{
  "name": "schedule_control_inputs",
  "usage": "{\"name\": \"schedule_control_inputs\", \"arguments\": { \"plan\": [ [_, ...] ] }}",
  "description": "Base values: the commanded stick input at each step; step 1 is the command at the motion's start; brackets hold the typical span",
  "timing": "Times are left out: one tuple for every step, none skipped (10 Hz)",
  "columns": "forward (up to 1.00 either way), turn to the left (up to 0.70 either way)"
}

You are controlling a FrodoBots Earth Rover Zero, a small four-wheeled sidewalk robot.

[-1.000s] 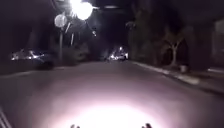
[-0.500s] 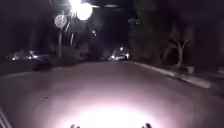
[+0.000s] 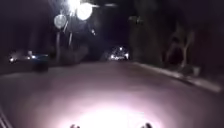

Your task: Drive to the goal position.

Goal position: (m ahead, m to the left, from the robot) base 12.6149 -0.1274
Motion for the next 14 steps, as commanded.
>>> {"name": "schedule_control_inputs", "arguments": {
  "plan": [
    [0.70, 0.00],
    [0.70, 0.00],
    [0.70, 0.00],
    [0.70, 0.00],
    [0.70, -0.19],
    [0.70, -0.35],
    [0.70, -0.35],
    [0.70, -0.14],
    [0.70, 0.00],
    [0.70, 0.00],
    [0.70, 0.00],
    [0.70, 0.00],
    [0.70, 0.00],
    [0.70, 0.00]
  ]
}}
